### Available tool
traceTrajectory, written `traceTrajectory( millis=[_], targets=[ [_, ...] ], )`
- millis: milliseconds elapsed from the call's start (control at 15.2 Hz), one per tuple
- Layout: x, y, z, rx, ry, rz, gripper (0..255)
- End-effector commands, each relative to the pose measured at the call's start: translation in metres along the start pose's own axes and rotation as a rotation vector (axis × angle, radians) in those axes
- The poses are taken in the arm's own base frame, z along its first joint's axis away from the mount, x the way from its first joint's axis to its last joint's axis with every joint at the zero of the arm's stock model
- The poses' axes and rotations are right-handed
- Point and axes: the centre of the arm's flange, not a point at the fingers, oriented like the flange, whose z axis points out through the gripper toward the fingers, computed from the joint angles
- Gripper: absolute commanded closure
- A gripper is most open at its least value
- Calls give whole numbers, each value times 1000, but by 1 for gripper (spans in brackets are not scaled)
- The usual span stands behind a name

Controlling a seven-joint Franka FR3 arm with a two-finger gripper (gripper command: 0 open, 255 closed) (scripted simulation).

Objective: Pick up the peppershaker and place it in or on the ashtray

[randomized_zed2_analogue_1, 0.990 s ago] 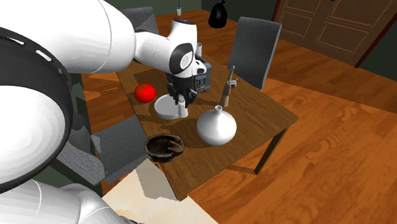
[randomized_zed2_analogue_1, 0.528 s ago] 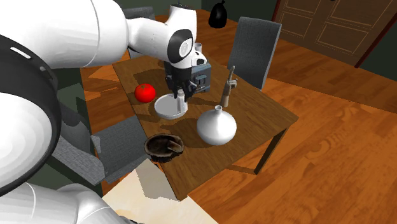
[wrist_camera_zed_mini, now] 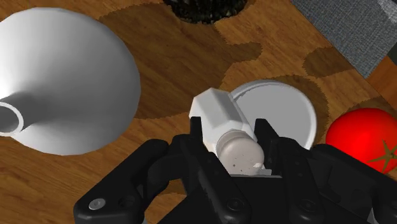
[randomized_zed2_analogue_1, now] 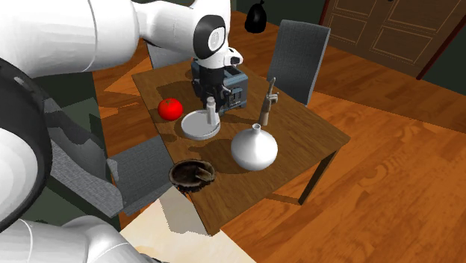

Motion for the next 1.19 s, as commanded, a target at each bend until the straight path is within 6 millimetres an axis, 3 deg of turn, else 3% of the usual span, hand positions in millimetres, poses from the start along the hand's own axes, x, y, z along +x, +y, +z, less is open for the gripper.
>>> traceTrajectory(
  millis=[0,726,1122],
  targets=[
    [-21,-3,-5,0,0,0,255],
    [-164,-16,-22,0,0,0,255],
    [-163,-13,10,0,0,0,255]
  ],
)
